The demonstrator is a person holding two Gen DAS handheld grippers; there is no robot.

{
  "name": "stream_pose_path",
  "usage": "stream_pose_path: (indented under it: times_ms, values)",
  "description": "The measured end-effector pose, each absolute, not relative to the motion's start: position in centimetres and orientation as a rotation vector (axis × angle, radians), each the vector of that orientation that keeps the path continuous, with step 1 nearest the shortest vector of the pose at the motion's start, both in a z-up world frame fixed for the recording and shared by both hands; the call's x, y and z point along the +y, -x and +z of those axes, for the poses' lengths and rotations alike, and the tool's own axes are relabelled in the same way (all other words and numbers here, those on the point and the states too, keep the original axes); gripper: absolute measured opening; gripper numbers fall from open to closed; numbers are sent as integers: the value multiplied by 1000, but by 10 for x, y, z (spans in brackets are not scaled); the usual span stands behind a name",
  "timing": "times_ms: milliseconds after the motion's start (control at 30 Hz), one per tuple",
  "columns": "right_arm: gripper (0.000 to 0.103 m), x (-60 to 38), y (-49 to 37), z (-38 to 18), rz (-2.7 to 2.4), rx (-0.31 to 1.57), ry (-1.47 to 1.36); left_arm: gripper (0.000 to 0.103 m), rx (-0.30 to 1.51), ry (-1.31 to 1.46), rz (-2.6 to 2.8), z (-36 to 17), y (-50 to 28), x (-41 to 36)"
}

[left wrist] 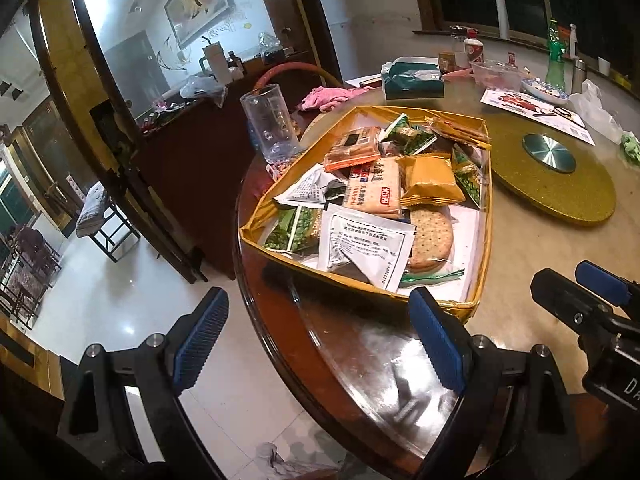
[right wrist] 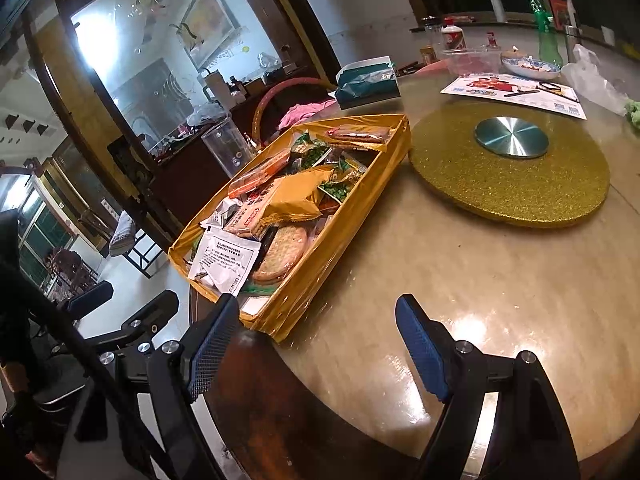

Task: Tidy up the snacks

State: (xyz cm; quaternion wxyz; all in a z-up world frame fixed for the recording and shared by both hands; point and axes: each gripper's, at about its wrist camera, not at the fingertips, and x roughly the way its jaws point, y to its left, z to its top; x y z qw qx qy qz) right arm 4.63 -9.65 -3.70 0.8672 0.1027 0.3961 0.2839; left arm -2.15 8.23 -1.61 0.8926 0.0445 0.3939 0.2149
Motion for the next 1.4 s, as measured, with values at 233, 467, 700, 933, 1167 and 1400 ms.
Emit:
stream_pose_path:
  times_ms: [233,467,700,933,1167,1400]
  values:
    - [81,-93,-46,-37,595,833,-210,91,812,-103,462,-16,24,84]
    - [81,-88,-45,-37,599,834,-201,91,813,-87,464,-16,26,89]
    - [81,-86,-45,-37,605,837,-196,91,818,-88,465,-17,27,92]
    - [81,-84,-45,-37,604,837,-192,91,818,-85,468,-18,28,94]
    - [81,-83,-44,-38,603,840,-190,91,821,-87,464,-18,29,94]
    - [81,-83,-45,-38,603,840,-190,91,818,-89,468,-19,29,96]
